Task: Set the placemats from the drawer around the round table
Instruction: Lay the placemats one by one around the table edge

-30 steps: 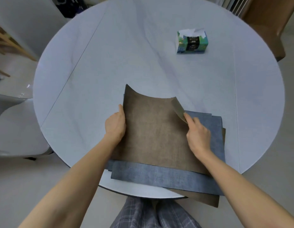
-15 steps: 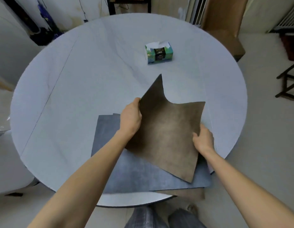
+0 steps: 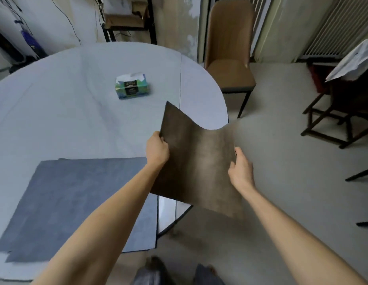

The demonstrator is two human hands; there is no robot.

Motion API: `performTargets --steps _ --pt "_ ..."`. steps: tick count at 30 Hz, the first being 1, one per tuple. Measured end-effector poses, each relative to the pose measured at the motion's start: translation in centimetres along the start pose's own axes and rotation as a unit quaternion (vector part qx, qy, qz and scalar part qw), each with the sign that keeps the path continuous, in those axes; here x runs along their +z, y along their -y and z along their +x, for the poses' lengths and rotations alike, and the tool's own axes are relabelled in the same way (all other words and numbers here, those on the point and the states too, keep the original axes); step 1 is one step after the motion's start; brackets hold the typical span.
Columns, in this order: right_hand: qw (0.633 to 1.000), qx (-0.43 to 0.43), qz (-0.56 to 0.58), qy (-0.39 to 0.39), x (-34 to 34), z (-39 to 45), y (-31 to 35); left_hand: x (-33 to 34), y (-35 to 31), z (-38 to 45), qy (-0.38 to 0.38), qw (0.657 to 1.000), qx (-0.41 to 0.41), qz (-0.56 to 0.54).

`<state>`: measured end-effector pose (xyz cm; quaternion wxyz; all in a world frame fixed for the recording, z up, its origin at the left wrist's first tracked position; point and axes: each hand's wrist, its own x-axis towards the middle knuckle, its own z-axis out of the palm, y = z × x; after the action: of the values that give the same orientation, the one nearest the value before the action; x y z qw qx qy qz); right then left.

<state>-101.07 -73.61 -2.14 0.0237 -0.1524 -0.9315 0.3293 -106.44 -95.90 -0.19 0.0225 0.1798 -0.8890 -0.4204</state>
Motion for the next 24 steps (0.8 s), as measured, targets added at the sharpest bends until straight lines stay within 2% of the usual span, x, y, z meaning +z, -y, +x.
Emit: performTargets --steps 3,5,13,20,24 --pt "0.995 -0.088 -0.041 0.031 -1.4 3.6 0.0 1.4 -0.8 0.7 -0.028 0.990 -0.109 -0.086" --pt "0.985 -0.147 -0.077 0.055 -1.6 5.9 0.8 2.2 -1.0 1.5 -0.048 0.978 -0.152 -0.134" --pt "0.912 -0.317 -0.249 0.078 0.9 17.5 5.7 6.6 -1.0 8.0 -0.125 0.937 -0.229 -0.234" --pt "0.873 -0.391 -0.269 0.112 2.6 26.7 9.2 7.5 -1.8 12.0 -0.162 0.936 -0.260 -0.175" --pt "0.850 -0.427 -0.274 0.144 4.7 31.1 10.7 8.3 -1.5 11.2 -0.206 0.914 -0.322 -0.133"
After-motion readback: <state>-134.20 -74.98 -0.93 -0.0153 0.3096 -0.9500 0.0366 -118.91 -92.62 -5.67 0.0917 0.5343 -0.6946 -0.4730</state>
